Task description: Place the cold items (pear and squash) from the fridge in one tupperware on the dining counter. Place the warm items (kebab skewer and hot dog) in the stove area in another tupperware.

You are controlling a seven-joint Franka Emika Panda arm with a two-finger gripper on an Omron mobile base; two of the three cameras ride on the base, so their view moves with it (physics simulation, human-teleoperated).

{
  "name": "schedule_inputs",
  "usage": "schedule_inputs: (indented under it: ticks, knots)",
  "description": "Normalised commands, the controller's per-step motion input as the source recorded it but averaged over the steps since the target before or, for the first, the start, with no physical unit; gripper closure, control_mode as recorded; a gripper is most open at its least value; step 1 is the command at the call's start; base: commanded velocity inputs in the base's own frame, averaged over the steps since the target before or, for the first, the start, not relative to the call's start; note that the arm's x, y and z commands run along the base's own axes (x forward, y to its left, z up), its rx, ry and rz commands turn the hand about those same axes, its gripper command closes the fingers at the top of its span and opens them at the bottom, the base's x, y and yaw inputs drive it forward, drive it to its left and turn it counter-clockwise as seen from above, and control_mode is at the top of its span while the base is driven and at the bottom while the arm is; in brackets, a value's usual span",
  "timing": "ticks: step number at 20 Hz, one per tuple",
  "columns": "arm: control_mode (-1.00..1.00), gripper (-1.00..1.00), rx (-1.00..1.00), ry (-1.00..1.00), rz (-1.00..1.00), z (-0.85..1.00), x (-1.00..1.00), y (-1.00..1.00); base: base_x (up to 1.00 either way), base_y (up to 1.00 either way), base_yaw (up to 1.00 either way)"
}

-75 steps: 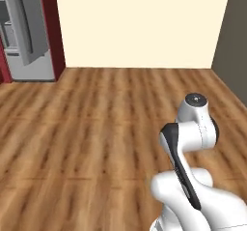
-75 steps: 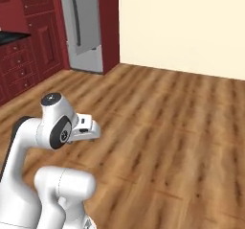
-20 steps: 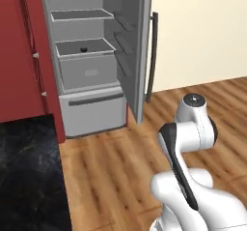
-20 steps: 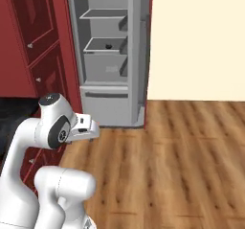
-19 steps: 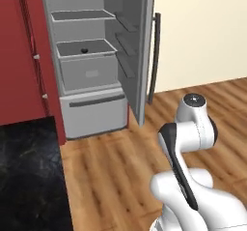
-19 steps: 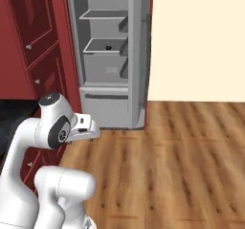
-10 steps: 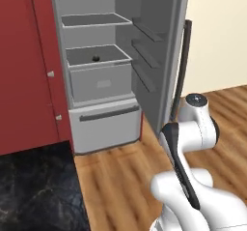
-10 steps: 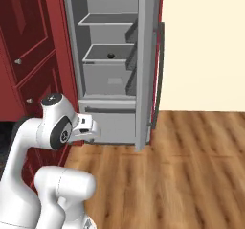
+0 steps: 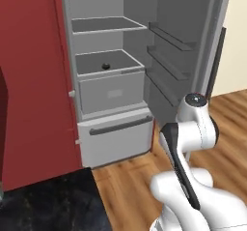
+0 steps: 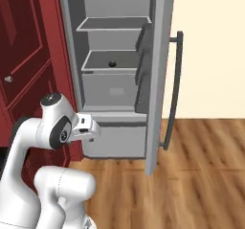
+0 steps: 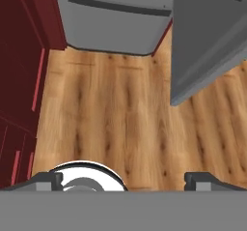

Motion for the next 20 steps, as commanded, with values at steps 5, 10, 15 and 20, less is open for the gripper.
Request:
schedule_inputs:
  ticks: [5, 10, 15, 20]
  knots:
    - [1.0, -1.0, 0.0, 0.0, 0.0, 0.0, 0.0, 0.0, 0.68, 0.55, -0.09]
    - [1.0, -1.0, 0.0, 0.0, 0.0, 0.0, 0.0, 0.0, 0.84, 0.37, 0.0]
    - [1.0, -1.0, 0.0, 0.0, 0.0, 0.0, 0.0, 0.0, 1.0, 0.22, 0.01]
    - [1.0, -1.0, 0.0, 0.0, 0.0, 0.0, 0.0, 0.0, 0.92, 0.07, 0.02]
